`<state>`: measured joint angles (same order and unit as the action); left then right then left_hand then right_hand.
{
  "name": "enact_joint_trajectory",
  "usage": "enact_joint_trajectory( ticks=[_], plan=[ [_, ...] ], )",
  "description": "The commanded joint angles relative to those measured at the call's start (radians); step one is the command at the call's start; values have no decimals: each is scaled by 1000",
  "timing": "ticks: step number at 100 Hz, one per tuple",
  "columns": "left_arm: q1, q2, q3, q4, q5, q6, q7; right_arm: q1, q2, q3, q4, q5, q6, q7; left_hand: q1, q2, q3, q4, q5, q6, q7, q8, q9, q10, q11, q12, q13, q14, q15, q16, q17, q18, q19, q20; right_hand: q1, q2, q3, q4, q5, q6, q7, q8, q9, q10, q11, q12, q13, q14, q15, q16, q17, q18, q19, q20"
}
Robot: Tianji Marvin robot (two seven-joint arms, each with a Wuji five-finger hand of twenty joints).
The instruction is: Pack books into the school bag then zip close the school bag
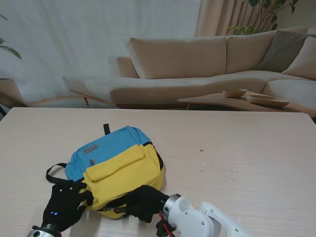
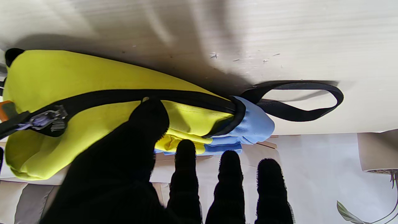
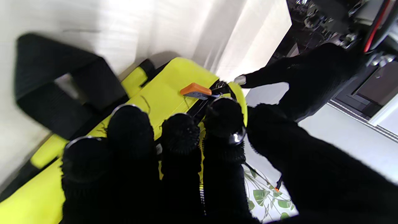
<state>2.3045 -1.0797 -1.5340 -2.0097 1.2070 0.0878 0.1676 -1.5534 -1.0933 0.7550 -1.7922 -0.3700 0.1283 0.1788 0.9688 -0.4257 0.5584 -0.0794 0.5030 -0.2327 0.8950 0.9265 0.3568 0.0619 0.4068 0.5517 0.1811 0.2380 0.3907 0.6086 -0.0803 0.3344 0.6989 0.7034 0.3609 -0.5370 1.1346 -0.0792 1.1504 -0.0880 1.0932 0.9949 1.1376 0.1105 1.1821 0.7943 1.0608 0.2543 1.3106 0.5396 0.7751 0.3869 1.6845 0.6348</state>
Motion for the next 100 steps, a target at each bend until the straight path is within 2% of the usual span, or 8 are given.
enact_joint_trajectory(
  ticks=[1, 47, 74, 78, 83, 87, 91, 100],
  plan=[
    [14, -6, -6, 6, -5, 8, -10, -13, 14, 23, 1, -8, -9, 20, 25, -14, 41, -20, 50, 17, 112, 64, 16, -7, 18, 15, -12, -8, -5, -7, -17, -2, 20, -13, -46, 16, -21, 31, 72, 6, 48, 23, 23, 1, 37, 17, 53, 25, 40, 2, 24, 7, 94, 2],
    [13, -7, -22, 17, -6, 6, -6, -54, 37, 179, 22, -34, -68, 98, 28, -12, 38, -22, 51, 15, 107, 81, 32, -7, 27, 22, -8, -5, -9, -3, -18, 2, 18, -11, -50, 27, -29, 36, 73, -1, 38, 52, 23, -1, 34, 20, 52, 21, 41, -1, 28, -1, 98, -1],
    [9, -9, -22, 4, -29, -14, -5, -61, 39, 206, 25, -2, -65, 117, 49, 3, -14, -20, 48, 10, 80, 62, 42, -1, 27, 24, 13, 12, 11, 9, -19, 7, 20, -3, -43, 22, -34, 24, 63, -3, 19, 44, 10, 7, 18, 13, 35, 29, 30, -2, 13, 4, 89, -3],
    [15, -9, -24, -9, -34, -24, -10, -61, 39, 203, 24, -1, -65, 117, 37, -9, -18, -15, 13, 18, 43, 30, 38, -4, 21, 21, 13, 10, 9, 7, -20, 8, 21, 0, -44, 23, -35, 23, 63, -4, 18, 43, 10, 5, 17, 12, 35, 29, 29, -2, 12, 5, 89, -3],
    [29, -9, -27, -36, -40, -35, -35, -62, 38, 199, 21, 3, -62, 115, -10, -17, 3, -5, -67, 69, -14, -44, 24, -6, 12, 14, -1, 0, -5, -4, -19, 8, 18, 3, -41, 20, -35, 22, 63, -5, 17, 41, 10, 7, 17, 11, 34, 29, 29, -2, 11, 4, 88, -3],
    [43, -8, -32, -60, -41, -46, -60, -62, 37, 194, 20, 4, -61, 113, -102, -4, 57, -1, -125, 105, -89, -109, 6, -11, 3, 8, -9, -3, -14, -8, -19, 5, 5, 0, -42, 22, -35, 22, 63, -5, 18, 40, 10, 8, 17, 11, 34, 29, 28, -2, 11, 4, 88, -2],
    [54, -7, -35, -79, -44, -59, -80, -61, 37, 189, 21, 4, -62, 111, -194, 17, 96, 27, -171, 142, -173, -174, -10, -17, -8, 2, -14, -6, -23, -10, -19, 3, -5, -2, -42, 21, -35, 21, 62, -7, 17, 39, 10, 6, 16, 10, 35, 28, 27, -2, 10, 4, 87, -2],
    [67, -6, -33, -110, -62, -90, -107, -57, 37, 178, 22, 3, -61, 108, -270, -7, 53, 14, -239, 170, -311, -309, -33, -16, -37, -17, -24, -6, -44, -13, -21, 0, -40, -5, -41, 22, -35, 20, 62, -5, 18, 36, 10, 6, 16, 8, 36, 26, 26, -2, 10, 5, 87, -2]
  ],
)
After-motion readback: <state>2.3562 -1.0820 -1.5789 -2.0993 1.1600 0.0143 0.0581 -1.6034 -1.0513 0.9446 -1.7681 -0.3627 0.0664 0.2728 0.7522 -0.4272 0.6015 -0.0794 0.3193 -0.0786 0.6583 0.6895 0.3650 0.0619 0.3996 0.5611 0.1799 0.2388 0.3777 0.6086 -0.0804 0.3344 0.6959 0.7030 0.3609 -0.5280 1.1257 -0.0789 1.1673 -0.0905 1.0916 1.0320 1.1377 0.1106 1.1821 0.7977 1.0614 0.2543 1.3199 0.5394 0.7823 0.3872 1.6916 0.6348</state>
